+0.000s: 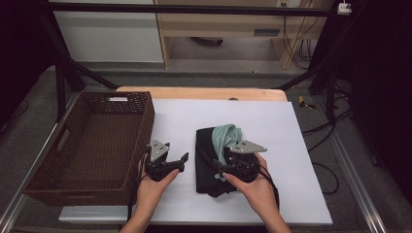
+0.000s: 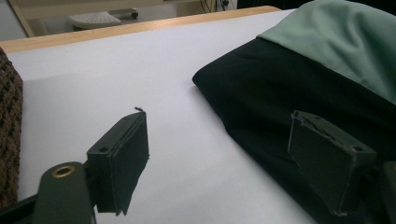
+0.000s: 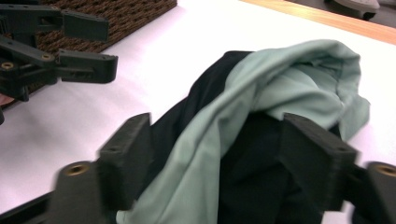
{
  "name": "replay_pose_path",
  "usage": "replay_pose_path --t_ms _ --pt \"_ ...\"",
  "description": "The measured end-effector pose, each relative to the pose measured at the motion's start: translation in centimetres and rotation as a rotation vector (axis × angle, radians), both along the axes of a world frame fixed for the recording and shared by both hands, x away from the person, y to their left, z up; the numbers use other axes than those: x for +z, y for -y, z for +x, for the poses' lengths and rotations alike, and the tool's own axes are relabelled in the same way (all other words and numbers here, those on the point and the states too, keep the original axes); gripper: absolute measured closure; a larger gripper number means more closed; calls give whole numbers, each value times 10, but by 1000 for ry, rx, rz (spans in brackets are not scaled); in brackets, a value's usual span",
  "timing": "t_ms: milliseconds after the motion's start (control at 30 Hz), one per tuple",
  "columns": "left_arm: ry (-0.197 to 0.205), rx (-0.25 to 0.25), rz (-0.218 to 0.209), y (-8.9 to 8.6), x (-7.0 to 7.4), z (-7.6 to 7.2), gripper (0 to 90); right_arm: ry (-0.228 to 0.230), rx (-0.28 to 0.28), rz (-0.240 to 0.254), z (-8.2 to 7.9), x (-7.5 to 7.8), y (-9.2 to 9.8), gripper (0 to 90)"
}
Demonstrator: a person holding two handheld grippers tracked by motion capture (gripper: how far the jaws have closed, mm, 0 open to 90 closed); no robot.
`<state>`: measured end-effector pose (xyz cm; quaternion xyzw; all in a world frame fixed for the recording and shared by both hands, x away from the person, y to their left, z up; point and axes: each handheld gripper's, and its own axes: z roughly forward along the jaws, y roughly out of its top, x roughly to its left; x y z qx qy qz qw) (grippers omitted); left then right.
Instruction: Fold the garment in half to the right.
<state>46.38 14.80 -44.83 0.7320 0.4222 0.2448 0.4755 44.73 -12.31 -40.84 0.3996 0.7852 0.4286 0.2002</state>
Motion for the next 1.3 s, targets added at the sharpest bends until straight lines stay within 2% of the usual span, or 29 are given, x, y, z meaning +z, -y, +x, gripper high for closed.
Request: replay_pose_path --t_ms 367,633,800,933,1100,1300 --pt "1 -6 -3 1 0 -1 200 -29 28 -29 18 -2 -6 572" --pt "1 -6 -8 1 0 -1 199 -27 31 -20 17 -2 1 829" --pt "10 -14 -10 2 0 -1 199 -24 29 16 14 0 9 859" --pt "2 -20 -8 3 -1 -1 199 -17 31 37 10 2 15 863" --pt "10 -42 -19 5 -2 -1 196 -27 32 71 9 5 20 864" --pt "11 -34 -14 5 -2 -1 195 -9 29 75 5 6 28 865"
